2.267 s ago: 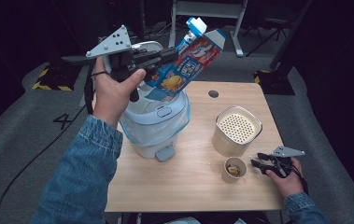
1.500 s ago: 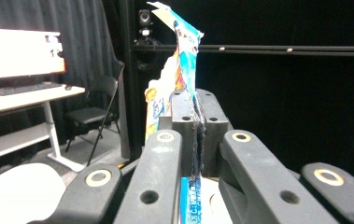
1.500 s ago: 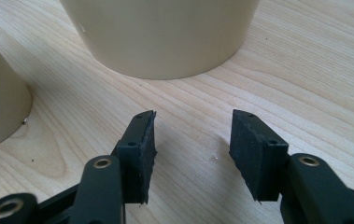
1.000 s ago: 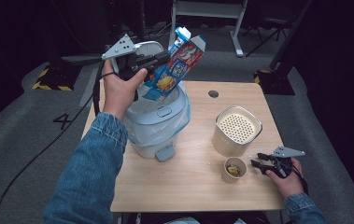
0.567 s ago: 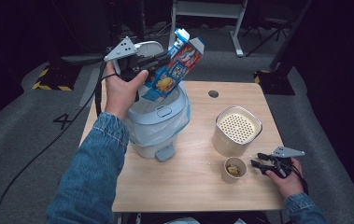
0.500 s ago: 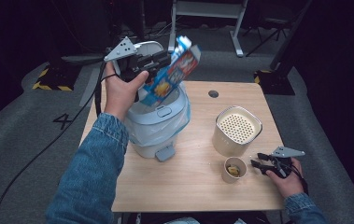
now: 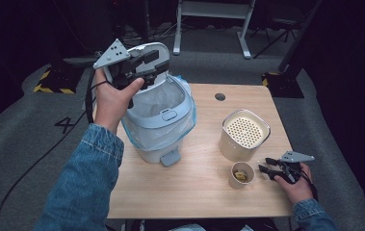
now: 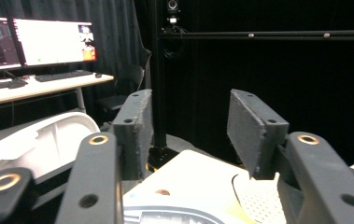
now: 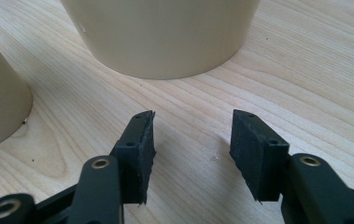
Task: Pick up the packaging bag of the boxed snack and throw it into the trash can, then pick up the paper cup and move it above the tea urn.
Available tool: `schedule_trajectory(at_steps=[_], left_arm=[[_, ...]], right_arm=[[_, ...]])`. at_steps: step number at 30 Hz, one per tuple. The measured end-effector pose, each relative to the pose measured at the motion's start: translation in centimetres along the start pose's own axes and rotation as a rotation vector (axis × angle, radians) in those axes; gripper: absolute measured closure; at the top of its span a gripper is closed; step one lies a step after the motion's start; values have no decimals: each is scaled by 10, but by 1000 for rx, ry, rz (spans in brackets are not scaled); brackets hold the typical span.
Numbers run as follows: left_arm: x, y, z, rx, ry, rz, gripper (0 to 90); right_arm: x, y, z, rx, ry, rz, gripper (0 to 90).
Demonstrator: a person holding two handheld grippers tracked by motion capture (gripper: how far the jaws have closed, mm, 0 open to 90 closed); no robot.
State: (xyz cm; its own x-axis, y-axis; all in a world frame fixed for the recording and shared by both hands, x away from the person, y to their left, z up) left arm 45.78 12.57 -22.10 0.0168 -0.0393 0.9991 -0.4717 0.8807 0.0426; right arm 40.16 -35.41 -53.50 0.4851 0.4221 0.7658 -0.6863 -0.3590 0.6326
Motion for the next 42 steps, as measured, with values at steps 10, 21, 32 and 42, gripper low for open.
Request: schedule_trajectory(at_steps=[10, 21, 32, 42], left_arm=[[-2, 34, 19, -65, 11, -87, 446], [-28, 69, 52, -92, -1, -178, 450], [-95, 84, 84, -117, -4, -317, 440], [-169, 93, 88, -103, 108, -361, 422]], right_arm=[[0, 0, 0, 3, 2, -1, 488], [0, -1, 1, -18, -12, -14, 391], [-2, 6, -1, -21, 0, -46, 357], [1, 15, -10, 39, 34, -66, 409]])
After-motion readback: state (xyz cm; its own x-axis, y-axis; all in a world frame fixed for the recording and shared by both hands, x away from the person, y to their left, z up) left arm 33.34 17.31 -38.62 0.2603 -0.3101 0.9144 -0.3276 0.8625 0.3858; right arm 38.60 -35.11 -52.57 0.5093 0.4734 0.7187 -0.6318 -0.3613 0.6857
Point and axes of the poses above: each handheld gripper's, and its own axes: y roughly backward along the jaws, x roughly out of its top, z roughly to its right, the point moved 5 cm from there along -y, roughly forward along the jaws, and after that the axes turned 10 degrees about -x, right-handed, at the moved point
